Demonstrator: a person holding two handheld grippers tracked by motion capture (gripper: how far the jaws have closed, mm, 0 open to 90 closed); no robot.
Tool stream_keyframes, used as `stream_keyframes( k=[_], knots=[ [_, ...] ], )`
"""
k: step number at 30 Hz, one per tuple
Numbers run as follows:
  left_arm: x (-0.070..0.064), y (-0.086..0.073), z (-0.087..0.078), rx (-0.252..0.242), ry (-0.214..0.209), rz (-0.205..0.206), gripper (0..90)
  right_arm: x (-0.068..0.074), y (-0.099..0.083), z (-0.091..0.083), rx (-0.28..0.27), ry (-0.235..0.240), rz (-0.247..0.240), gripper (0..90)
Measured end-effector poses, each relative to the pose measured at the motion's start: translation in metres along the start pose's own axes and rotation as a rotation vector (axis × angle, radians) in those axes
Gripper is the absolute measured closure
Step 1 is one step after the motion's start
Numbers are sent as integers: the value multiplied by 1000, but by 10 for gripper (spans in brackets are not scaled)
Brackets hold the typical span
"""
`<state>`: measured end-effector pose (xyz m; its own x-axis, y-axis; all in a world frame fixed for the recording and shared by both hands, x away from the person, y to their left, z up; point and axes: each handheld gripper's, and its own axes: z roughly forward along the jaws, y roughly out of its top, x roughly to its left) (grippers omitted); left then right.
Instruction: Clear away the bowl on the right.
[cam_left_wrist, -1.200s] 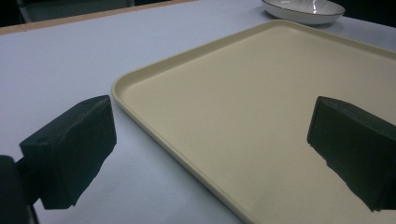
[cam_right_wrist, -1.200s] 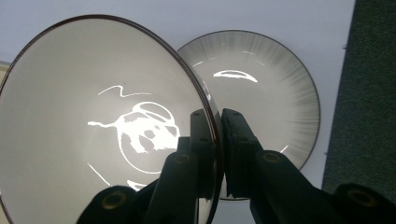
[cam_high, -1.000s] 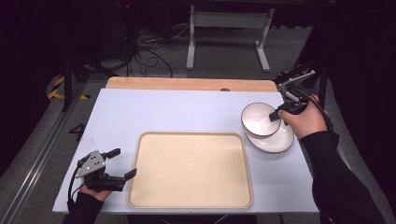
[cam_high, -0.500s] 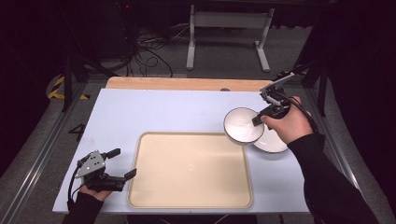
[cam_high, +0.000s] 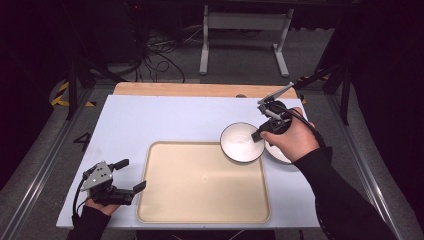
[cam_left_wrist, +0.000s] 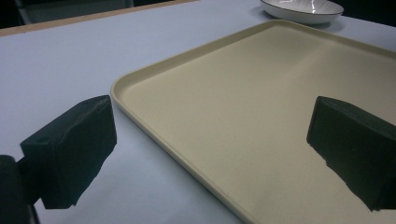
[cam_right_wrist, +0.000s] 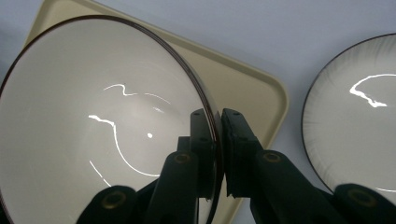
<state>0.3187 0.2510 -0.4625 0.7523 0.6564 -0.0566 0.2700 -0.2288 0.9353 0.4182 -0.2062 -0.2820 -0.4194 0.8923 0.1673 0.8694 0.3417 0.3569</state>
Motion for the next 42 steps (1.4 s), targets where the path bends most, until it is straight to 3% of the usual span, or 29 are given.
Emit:
stream_keyframes(
  k=[5,17,26,42],
  knots=[
    [0,0,0,1,-2,1,23,16,-1,8,9,28,-30,843],
    [0,0,0,-1,-2,1,23,34,-2,23,19,80,-55,843],
    [0,0,0,1,-3,3,24,46,-5,37,10,117,-39,843],
    [0,0,0,-1,-1,6,24,65,-7,67,58,110,-73,842]
  ],
)
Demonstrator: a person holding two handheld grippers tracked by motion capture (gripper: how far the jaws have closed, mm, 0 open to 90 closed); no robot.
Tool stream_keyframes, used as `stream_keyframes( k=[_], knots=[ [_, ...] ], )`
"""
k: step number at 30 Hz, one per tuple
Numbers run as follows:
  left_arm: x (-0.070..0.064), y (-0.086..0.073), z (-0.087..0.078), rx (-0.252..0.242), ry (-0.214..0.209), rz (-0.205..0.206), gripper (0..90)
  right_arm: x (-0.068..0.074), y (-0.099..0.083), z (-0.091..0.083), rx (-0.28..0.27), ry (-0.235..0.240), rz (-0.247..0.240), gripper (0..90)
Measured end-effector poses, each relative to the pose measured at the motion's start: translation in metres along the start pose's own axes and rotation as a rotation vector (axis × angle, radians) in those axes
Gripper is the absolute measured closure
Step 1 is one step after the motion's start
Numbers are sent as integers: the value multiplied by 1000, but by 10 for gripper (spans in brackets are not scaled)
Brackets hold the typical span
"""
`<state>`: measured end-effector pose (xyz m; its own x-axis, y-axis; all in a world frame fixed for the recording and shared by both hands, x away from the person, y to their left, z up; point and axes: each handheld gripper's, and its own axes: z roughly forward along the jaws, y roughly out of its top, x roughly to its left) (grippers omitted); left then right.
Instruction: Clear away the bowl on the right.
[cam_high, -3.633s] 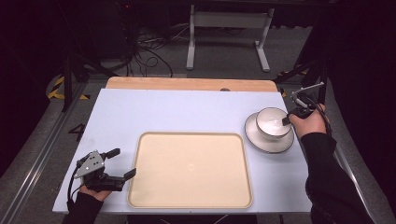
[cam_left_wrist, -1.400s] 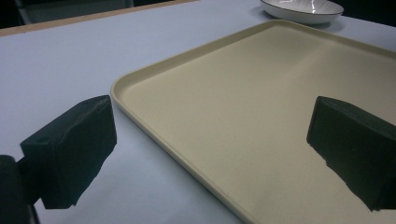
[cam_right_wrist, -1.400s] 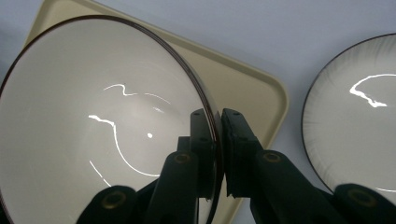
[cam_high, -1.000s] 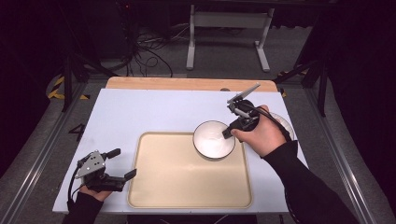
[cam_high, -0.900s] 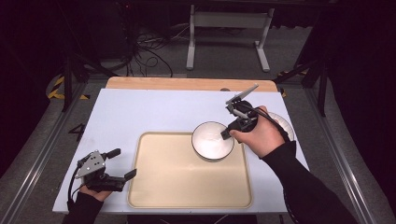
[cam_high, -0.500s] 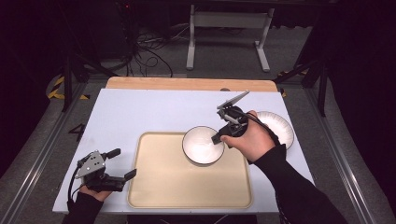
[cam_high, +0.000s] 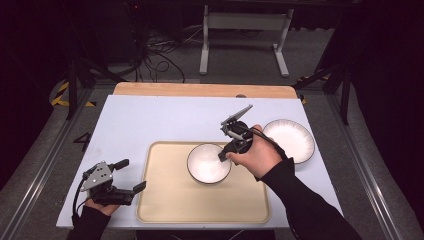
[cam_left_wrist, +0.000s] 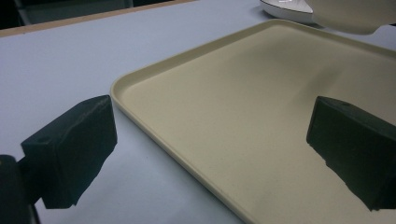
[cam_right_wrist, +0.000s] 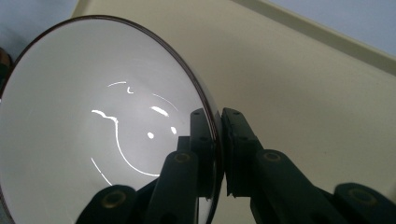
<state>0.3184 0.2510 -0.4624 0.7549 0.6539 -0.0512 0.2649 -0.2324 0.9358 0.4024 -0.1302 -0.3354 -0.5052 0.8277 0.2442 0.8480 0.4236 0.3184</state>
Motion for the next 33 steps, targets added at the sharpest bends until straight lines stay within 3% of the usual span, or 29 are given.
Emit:
stream_keyframes(
  k=[18,33],
  knots=[
    [0,0,-1,7,-2,2,25,2,-4,31,32,-18,-2,839],
    [0,0,0,3,1,-1,25,-5,-6,52,56,-14,0,833]
  ],
)
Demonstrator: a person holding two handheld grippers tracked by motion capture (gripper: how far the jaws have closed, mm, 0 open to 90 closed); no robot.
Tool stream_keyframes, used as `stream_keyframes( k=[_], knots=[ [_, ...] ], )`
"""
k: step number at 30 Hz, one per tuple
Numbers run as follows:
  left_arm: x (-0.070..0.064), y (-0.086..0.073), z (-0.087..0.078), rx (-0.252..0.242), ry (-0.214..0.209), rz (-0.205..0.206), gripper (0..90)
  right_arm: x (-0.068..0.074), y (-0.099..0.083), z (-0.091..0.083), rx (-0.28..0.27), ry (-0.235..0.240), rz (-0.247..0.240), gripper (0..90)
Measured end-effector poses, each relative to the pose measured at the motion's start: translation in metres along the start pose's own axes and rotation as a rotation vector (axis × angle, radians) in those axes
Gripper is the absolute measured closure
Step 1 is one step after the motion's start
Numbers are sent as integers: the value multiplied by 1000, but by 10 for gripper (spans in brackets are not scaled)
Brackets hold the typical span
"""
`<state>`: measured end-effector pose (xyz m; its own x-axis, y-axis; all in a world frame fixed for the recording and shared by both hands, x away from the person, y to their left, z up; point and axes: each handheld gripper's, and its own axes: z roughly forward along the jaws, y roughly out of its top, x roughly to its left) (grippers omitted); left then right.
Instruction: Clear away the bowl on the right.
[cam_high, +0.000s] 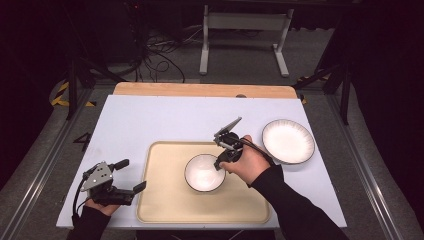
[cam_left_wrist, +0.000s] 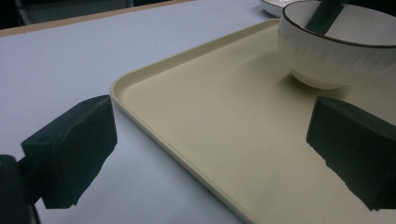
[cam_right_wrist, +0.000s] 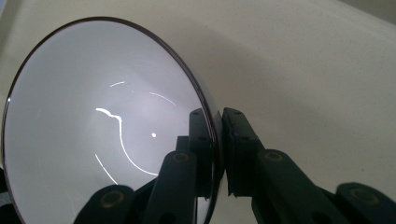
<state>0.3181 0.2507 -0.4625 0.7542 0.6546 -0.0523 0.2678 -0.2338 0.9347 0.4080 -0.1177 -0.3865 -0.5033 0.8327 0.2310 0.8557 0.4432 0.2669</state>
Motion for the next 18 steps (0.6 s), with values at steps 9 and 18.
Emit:
stream_keyframes(
  k=[9,18],
  knots=[
    [0,0,0,1,1,0,24,-2,1,8,15,-6,-6,826],
    [0,0,0,2,-1,-1,25,-7,0,10,16,27,-17,815]
  ],
)
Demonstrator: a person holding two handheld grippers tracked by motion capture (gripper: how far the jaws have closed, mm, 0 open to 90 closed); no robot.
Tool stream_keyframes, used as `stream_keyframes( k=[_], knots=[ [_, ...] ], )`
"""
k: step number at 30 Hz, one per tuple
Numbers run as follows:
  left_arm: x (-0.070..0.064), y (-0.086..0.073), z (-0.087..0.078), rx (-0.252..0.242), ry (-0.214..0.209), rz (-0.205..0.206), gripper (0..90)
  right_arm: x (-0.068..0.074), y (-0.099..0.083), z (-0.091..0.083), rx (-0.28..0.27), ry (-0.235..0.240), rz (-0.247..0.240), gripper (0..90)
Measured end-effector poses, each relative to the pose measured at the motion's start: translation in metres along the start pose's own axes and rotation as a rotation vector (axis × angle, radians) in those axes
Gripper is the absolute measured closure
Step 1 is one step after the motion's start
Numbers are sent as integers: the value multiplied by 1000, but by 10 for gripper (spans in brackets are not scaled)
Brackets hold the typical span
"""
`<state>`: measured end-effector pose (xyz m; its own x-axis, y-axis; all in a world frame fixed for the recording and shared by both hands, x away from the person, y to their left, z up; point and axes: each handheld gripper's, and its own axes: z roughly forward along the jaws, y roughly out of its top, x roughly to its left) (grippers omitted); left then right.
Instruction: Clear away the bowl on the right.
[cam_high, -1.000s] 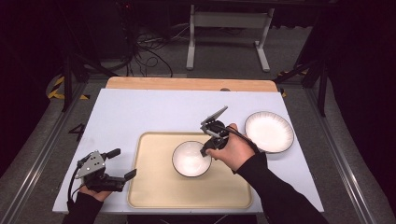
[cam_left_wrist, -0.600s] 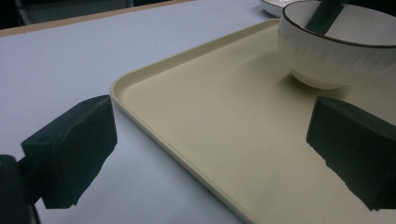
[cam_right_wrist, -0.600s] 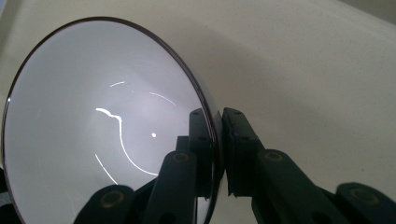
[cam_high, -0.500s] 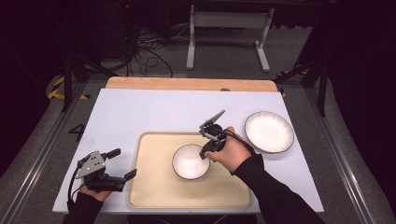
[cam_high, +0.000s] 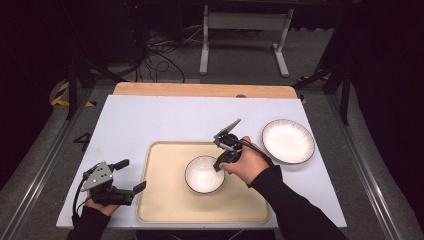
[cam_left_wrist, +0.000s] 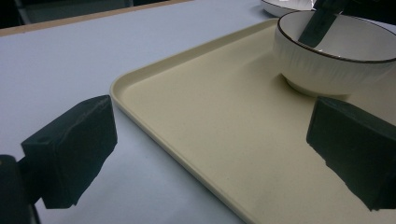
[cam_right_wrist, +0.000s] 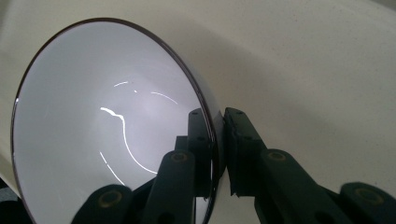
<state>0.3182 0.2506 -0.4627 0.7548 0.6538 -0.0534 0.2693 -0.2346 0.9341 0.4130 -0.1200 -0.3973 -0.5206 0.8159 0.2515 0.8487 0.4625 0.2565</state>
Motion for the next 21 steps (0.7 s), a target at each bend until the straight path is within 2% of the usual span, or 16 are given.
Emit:
stream_keyframes(
  k=[6,11,12,13,14,15,16,19,21],
  knots=[
    [0,0,0,1,-1,1,25,-3,-1,1,15,11,-3,755],
    [0,0,0,0,-2,-4,26,-3,-1,-2,-9,18,-18,696],
    [0,0,0,1,-2,0,25,-3,-1,-5,-28,29,-35,624],
    [0,0,0,1,-2,0,26,-3,-1,-5,-28,29,-35,624],
    [0,0,0,0,-2,0,26,-3,0,-8,-59,39,-74,490],
    [0,0,0,0,-2,0,26,-3,0,-8,-59,39,-74,490],
    [0,0,0,1,-2,0,26,-3,0,-8,-68,51,-88,452],
    [0,0,0,-1,-1,0,26,-5,-1,-11,-111,48,-139,343],
    [0,0,0,0,-1,0,26,-5,-2,-13,-119,51,-145,324]
  ],
)
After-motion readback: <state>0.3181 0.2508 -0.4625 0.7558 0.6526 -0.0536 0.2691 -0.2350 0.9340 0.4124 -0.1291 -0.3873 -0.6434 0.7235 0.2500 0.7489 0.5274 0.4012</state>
